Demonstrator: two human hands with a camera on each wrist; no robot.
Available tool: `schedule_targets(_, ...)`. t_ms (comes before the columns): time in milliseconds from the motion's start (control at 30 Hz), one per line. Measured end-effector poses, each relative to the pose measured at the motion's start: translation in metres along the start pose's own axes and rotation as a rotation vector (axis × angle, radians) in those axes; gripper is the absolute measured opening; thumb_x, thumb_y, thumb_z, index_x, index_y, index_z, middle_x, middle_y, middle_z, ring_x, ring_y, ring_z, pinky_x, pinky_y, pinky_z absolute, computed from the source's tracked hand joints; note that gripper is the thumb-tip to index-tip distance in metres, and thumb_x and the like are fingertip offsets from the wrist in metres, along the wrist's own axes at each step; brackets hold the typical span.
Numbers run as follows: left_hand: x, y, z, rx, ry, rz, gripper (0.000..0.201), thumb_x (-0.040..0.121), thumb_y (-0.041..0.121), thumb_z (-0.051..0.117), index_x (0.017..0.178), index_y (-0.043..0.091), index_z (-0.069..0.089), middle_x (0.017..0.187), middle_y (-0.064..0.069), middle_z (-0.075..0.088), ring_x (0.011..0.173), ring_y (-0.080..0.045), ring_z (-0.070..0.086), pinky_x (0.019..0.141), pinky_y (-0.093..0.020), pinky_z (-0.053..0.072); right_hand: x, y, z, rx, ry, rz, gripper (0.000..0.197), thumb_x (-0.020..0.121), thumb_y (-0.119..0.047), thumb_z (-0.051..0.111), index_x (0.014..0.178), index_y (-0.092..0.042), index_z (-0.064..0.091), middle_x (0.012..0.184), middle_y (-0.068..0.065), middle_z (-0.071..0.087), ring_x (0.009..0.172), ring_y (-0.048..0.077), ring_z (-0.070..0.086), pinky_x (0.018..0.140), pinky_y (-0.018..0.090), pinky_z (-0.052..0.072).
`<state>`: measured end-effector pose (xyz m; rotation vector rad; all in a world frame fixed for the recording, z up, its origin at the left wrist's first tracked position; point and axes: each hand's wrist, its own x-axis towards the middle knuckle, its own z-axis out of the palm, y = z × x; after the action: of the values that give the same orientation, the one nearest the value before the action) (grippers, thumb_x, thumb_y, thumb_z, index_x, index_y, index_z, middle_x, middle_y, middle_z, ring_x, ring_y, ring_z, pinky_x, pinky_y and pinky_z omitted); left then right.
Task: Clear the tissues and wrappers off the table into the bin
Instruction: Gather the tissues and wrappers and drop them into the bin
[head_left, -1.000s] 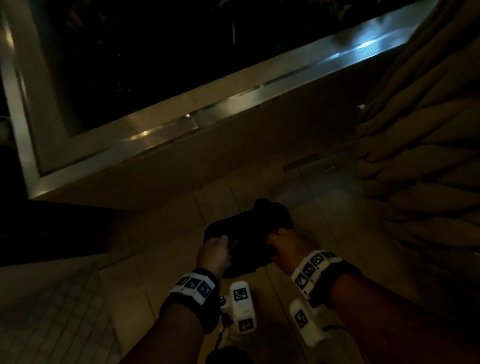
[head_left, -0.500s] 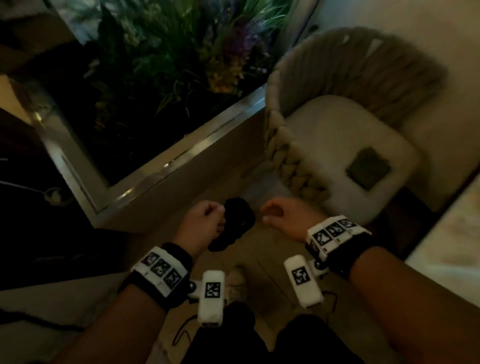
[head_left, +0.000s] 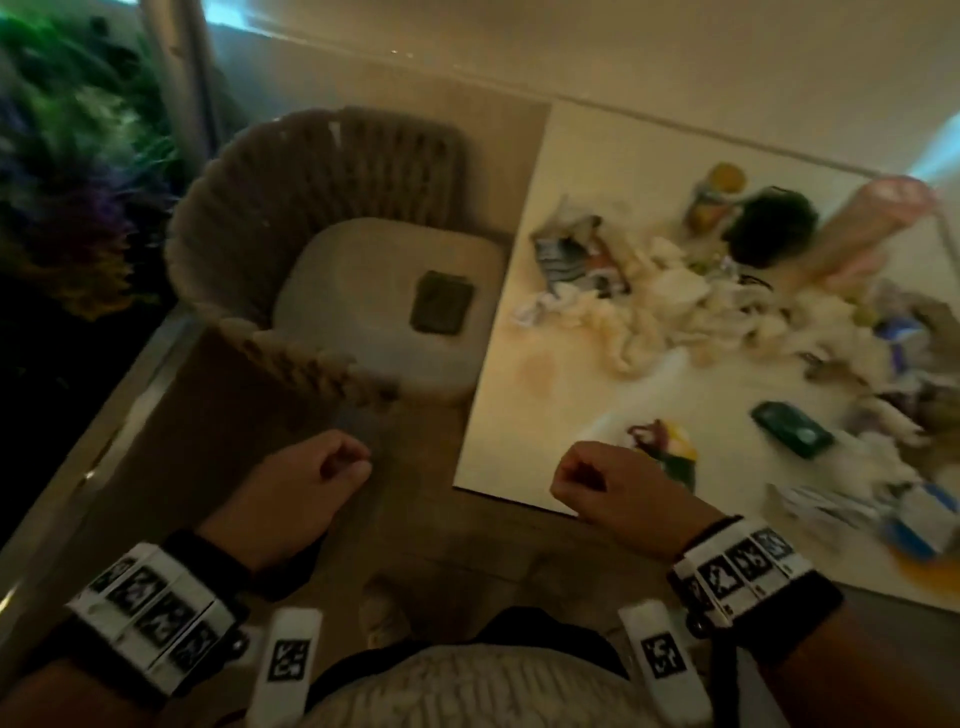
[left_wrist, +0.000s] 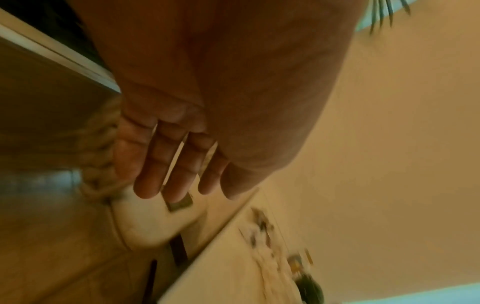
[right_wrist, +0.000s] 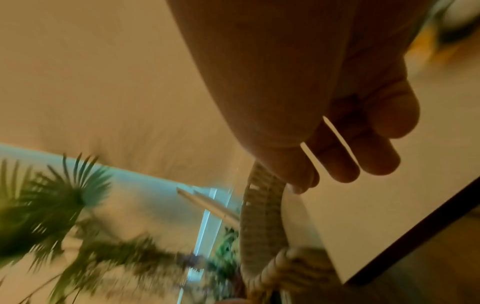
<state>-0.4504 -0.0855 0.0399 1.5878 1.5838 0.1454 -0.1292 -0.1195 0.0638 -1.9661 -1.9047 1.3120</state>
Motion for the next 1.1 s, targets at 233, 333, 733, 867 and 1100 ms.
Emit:
schedule_targets(233,0.060,0.116,0.068,0.048,-0.130,0.090,0.017,0.095,0.035,0.057,0.109,0.027,0.059,0.095,0.003,0.065,0.089,-0.018,0.064,0.077,-0.034,0.053,-0.065,0.121,-0.056,0.066,0.133,0.144,0.009,0.089,-0.034,0.062,0.084,-0.027,0.061,0.078,-0.004,0.065,0.072,0.010,0.062,0.071,0.036,0.055)
schedule_targets(333,0.087,0.168,0.112,0.090,-0.132,0.121,0.021,0.094,0.041,0.056,0.109,0.027,0.057,0.090,0.002,0.063,0.083,-0.020,0.062,0.076,-0.037,0.053,-0.075,0.154,-0.083,0.071,0.101,0.161,0.007,0.091,-0.030,0.060,0.084,-0.029,0.061,0.078,-0.005,0.066,0.068,0.007,0.063,0.068,0.033,0.056)
schedule_targets(733,0.128,0.259,0.233,0.688,-0.246,0.070,0.074,0.068,0.074,0.063,0.121,0.027,0.044,0.122,-0.005,0.045,0.112,-0.032,0.043,0.093,-0.051,0.045,-0.122,0.234,-0.144,-0.001,0.061,0.196,0.005,0.089,-0.035,0.062,0.088,-0.034,0.058,0.075,-0.008,0.058,0.068,0.004,0.053,0.057,0.016,0.040)
schedule_targets(867,0.134,0.256,0.234,0.645,-0.268,0.056,0.054,0.073,0.068,0.063,0.104,0.026,0.051,0.109,-0.004,0.053,0.098,-0.027,0.052,0.085,-0.043,0.049,-0.145,0.250,-0.152,-0.045,0.114,0.301,0.011,0.089,-0.033,0.063,0.084,-0.037,0.054,0.073,-0.008,0.056,0.076,0.003,0.055,0.063,0.013,0.029)
schedule_targets(1100,0.128,0.269,0.221,0.399,-0.285,0.174,0.025,0.089,0.046,0.062,0.087,0.021,0.055,0.086,-0.002,0.058,0.073,-0.018,0.055,0.060,-0.031,0.041,-0.141,0.273,-0.139,-0.188,0.263,0.249,0.046,0.071,-0.048,0.076,0.109,-0.037,0.052,0.102,-0.011,0.044,0.095,0.009,0.046,0.080,0.024,0.030)
